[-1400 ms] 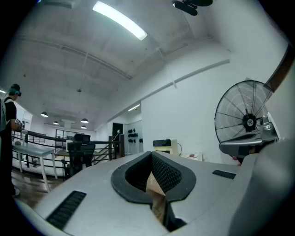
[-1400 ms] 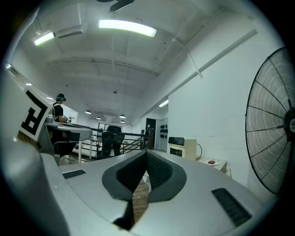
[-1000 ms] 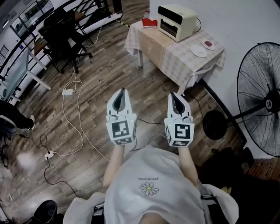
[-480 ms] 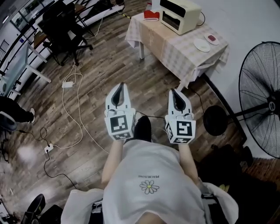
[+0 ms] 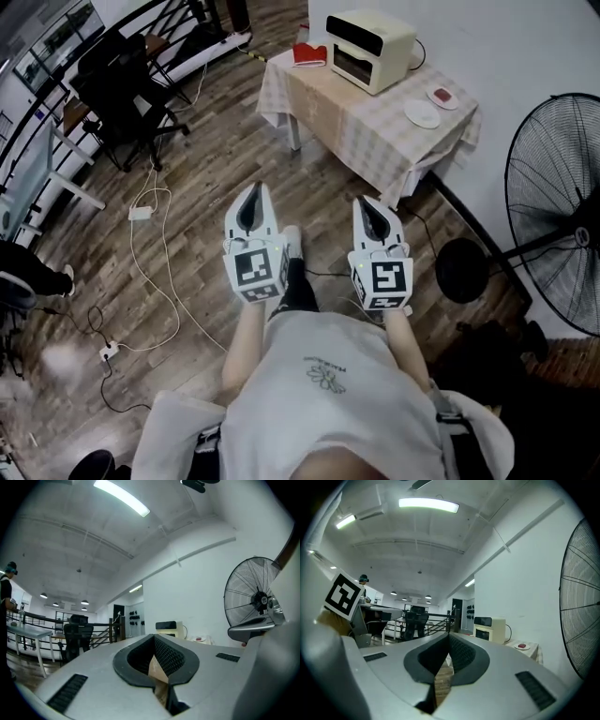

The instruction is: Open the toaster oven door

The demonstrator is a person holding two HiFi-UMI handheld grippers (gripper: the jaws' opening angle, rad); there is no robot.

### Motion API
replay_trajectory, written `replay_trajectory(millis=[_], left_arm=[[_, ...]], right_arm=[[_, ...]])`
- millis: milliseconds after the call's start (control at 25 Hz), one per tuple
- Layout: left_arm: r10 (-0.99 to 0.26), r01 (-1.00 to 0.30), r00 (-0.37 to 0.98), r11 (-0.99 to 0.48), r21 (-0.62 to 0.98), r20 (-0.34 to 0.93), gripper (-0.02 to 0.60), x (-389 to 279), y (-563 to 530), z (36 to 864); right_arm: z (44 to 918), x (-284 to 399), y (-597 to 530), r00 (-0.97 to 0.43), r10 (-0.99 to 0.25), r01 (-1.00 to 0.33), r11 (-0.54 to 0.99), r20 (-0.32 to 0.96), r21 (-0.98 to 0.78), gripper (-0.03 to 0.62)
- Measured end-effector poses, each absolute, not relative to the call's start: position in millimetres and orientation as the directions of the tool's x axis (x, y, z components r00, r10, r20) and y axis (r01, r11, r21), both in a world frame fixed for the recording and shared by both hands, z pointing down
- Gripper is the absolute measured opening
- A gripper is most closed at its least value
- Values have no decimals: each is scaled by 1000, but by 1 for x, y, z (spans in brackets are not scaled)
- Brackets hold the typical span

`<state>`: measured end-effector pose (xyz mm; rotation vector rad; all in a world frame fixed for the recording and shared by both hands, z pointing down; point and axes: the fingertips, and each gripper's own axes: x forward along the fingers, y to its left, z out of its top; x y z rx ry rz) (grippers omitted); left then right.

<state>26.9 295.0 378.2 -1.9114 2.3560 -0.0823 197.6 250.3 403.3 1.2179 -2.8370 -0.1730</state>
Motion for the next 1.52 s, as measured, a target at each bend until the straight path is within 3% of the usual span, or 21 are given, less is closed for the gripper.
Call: replay_trajectory(millis=[480, 1240, 1520], left_arm=[[-988, -988, -153, 153, -32, -20, 17, -38, 193, 401], [-997, -995, 18, -11, -95, -73, 17, -172, -83, 356], [-998, -996, 57, -55, -71, -24, 17, -198, -131, 375]], right_arm=[[419, 127, 156, -678, -734, -720, 676, 51, 156, 2], [381, -5, -100, -562, -826, -808, 559, 43, 186, 2], [392, -28, -146, -493, -864, -848, 503, 99, 168, 2]])
